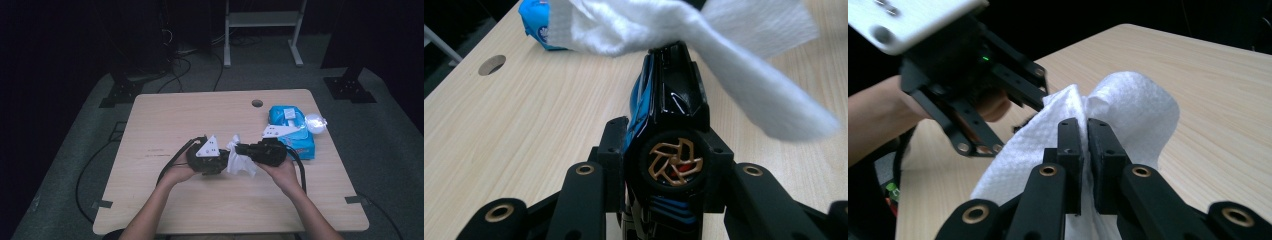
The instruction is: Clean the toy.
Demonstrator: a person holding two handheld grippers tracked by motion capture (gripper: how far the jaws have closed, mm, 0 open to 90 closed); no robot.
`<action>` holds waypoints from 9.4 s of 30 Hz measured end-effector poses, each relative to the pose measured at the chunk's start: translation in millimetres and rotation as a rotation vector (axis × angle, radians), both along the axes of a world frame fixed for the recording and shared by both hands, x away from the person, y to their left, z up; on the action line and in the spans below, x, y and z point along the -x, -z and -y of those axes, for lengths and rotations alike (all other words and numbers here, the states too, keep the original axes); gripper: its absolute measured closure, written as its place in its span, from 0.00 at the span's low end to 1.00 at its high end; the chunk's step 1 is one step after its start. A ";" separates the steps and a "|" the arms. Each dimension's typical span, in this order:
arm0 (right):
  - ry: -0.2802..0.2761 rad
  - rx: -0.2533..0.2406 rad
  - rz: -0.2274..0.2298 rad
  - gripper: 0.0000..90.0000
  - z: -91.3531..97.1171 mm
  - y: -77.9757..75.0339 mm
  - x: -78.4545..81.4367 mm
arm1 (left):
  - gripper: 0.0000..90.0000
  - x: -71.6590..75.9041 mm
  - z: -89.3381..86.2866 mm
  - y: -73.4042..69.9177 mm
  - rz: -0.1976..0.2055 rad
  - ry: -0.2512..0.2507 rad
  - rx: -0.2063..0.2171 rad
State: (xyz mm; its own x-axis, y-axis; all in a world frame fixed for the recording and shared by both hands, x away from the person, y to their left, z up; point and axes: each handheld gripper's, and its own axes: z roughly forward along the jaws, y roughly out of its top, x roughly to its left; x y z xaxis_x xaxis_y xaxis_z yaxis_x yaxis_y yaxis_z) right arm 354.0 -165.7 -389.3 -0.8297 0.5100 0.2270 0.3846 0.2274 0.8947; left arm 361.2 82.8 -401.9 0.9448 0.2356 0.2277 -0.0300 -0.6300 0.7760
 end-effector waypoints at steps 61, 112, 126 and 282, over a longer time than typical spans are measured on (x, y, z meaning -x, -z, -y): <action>0.026 -0.064 -0.117 0.93 15.1 18.9 -10.0 | 0.71 -2.1 0.1 -2.2 -0.024 0.004 0.111; -0.022 -0.105 -0.141 0.94 6.9 19.2 -8.4 | 0.72 -1.6 1.6 -0.9 -0.028 -0.015 0.146; -0.010 -0.035 -0.099 0.94 1.4 13.3 -5.7 | 0.73 -4.7 5.6 16.2 -0.046 -0.038 0.147; 0.064 -0.079 -0.071 0.93 17.9 22.9 -17.6 | 0.63 -8.5 -5.1 3.5 -0.078 -0.004 0.036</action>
